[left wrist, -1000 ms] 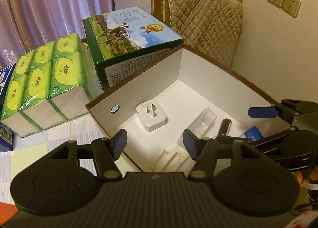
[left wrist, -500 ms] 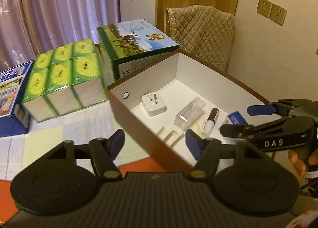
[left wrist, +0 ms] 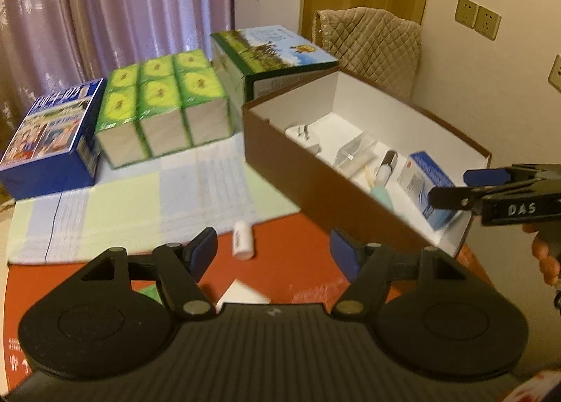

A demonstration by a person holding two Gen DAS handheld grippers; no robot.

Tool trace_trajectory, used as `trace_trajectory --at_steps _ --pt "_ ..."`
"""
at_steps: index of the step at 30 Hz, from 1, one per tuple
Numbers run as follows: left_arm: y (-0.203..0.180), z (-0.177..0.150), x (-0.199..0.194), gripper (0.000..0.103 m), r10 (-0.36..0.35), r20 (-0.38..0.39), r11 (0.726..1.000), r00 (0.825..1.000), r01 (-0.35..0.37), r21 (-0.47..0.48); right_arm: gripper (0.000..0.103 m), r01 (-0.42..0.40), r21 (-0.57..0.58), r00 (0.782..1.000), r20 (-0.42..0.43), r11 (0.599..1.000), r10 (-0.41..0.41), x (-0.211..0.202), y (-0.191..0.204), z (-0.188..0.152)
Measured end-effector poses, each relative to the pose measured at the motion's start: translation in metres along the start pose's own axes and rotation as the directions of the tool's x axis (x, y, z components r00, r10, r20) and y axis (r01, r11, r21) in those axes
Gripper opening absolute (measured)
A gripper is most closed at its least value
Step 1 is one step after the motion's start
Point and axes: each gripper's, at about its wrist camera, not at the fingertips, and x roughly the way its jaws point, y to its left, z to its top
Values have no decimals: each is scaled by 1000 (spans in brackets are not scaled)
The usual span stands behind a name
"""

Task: Organize rigid objects
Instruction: 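Withdraw both grippers from the brown box back over the mat, then grasp the blue hand-cream tube with the left gripper and lift it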

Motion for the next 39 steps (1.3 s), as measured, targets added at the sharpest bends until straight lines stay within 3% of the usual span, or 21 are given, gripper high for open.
trace_trajectory --at_steps 8,23,39 --pt "29 -37 -23 68 -20 -30 1000 999 20 -16 87 -7 -14 1000 -2 1000 7 -20 45 -29" --pt "63 -106 -29 66 -16 -109 1000 994 13 -25 87 -55 -68 987 -153 996 44 12 116 -92" --pt "64 -144 0 59 -26 -195 1000 980 28 7 87 -66 -115 971 -236 991 38 46 137 -120"
